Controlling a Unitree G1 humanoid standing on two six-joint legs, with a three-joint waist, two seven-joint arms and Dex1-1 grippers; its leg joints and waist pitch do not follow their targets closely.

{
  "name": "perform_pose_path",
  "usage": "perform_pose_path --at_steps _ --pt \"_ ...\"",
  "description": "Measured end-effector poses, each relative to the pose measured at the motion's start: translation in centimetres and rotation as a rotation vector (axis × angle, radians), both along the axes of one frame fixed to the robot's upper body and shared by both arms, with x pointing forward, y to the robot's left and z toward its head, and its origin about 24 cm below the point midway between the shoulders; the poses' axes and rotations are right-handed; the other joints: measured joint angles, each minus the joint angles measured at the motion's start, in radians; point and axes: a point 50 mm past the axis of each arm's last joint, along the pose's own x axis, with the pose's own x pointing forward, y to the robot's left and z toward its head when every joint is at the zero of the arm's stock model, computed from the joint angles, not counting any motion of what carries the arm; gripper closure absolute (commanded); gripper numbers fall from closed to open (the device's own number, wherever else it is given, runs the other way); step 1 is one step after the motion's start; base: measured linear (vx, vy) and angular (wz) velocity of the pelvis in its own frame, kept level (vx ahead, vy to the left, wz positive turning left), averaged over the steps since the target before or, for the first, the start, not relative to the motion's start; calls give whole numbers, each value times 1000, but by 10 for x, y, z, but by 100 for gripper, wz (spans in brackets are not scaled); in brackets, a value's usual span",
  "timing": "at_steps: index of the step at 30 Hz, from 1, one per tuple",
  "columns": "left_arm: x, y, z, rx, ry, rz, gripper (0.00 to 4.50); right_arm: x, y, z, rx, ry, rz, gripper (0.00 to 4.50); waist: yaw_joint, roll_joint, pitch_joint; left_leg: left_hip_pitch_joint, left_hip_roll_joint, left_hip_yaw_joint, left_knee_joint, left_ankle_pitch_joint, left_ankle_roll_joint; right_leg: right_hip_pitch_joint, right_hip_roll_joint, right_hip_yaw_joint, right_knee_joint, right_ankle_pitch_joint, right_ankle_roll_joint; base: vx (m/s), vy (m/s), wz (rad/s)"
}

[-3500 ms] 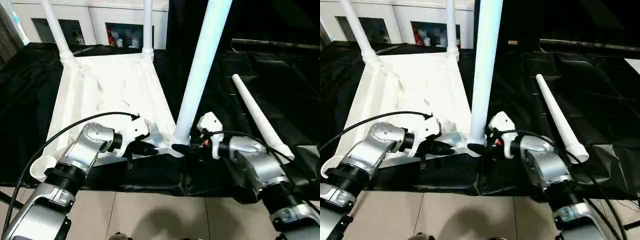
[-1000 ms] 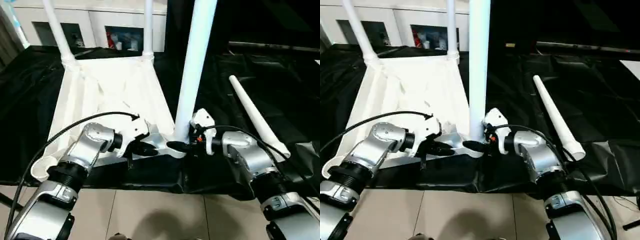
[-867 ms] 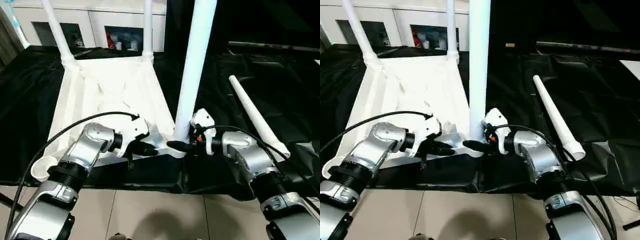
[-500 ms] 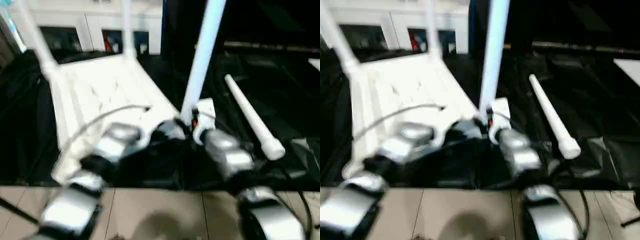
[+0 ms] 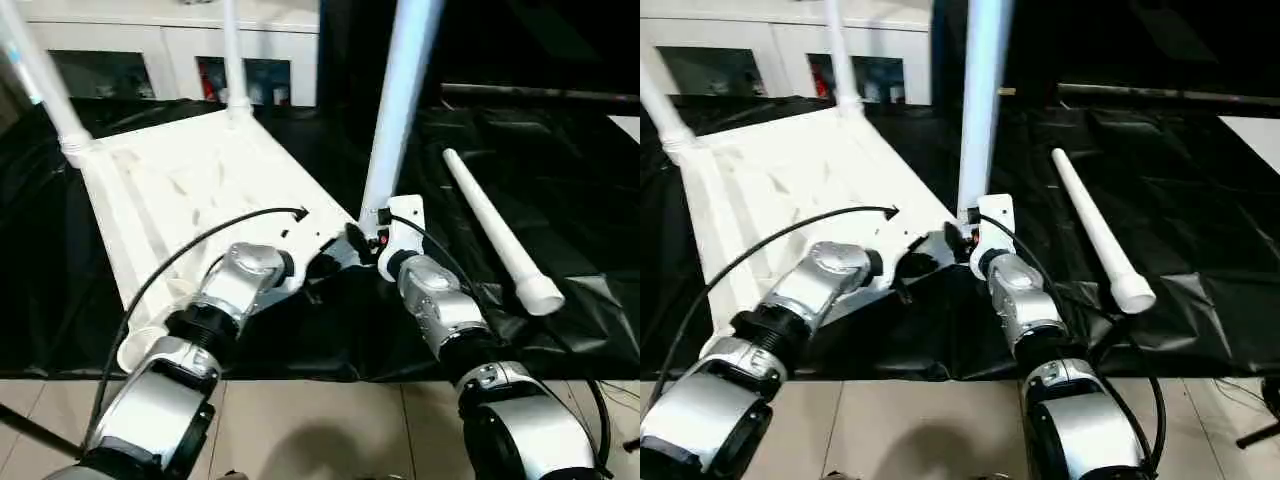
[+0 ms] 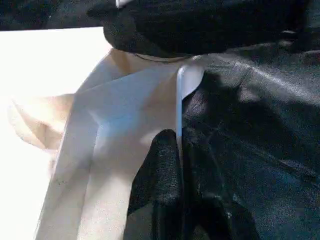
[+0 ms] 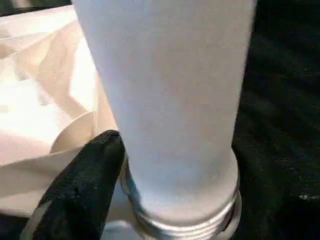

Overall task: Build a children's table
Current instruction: Rotate leg to tighten

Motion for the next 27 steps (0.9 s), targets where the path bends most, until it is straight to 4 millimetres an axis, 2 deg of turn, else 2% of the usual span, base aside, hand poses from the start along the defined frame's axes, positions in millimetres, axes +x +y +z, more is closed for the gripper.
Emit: perform_pose_path --at_steps 6,10,13,15,18,23,24,27 --pt "-3 22 2 0 3 -76 450 -8 -24 8 -71 -30 260 68 6 0 0 -1 0 -1 0 0 0 -1 0 -1 1 0 0 0 0 0" --pt "-15 35 3 -26 40 -197 450 -19 -35 13 -134 -36 448 68 11 0 0 -2 1 -1 -1 0 0 -1 0 -1 1 1 -2 0 0 0" --pt "-22 42 5 -32 77 -278 450 -26 -32 14 -152 -24 554 68 22 1 0 -4 1 -1 -1 0 0 -3 0 -1 1 0 -3 0 0 0" --pt "-25 40 5 -33 88 -315 450 -29 -32 13 -162 -17 590 68 36 1 0 -5 1 0 0 0 0 -3 0 0 1 0 -3 0 0 0" --pt "-29 41 6 -37 112 -356 450 -37 -32 12 -181 2 646 68 43 0 0 -6 1 5 0 0 1 -3 -1 3 0 -1 -3 0 0 0" --pt "-32 42 5 -42 126 -366 450 -41 -33 7 -179 34 664 68 40 0 1 -5 1 5 1 0 0 -2 -1 3 1 -1 -3 0 0 0" --pt "-32 42 5 -42 128 -365 450 -41 -33 7 -180 37 664 93 39 0 1 -5 1 4 0 0 0 -2 -1 3 1 -1 -2 0 0 0" --pt "-32 42 5 -43 130 -363 450 -42 -33 7 -178 35 668 106 38 0 1 -5 1 4 0 0 0 -2 -1 3 2 -1 -2 0 0 0"
